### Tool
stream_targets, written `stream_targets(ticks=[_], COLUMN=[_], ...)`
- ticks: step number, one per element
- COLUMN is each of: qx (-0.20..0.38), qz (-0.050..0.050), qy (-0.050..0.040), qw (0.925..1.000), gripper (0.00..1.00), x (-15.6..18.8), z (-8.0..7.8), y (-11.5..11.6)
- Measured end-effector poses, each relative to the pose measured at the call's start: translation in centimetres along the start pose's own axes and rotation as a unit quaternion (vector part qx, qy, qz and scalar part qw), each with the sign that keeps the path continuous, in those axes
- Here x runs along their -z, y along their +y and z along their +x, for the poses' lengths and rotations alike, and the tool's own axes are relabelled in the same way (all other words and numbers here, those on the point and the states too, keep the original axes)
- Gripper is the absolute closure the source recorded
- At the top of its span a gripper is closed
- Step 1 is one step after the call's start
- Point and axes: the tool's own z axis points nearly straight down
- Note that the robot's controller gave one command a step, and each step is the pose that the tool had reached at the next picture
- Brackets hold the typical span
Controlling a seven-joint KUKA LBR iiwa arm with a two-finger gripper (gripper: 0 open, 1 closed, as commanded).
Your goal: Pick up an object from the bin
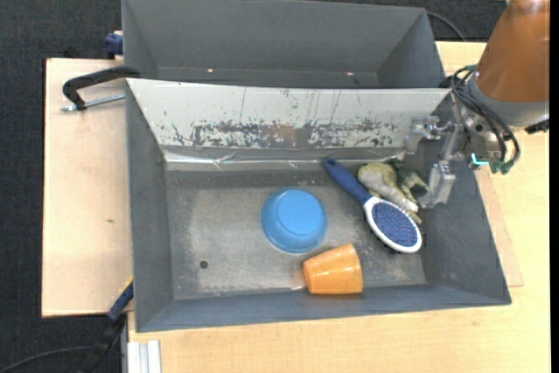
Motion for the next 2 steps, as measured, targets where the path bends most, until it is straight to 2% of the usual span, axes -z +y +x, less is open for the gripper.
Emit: stream_targets(ticks=[1, 2], qx=[-0.057, -0.057], qz=[-0.002, -0.001], qy=[-0.004, -0.011], qw=[0.9984, 0.9983], gripper=[0.0, 1.0], x=[-11.98, -11.13], z=[0.5, 0.06], y=[3.16, 3.04])
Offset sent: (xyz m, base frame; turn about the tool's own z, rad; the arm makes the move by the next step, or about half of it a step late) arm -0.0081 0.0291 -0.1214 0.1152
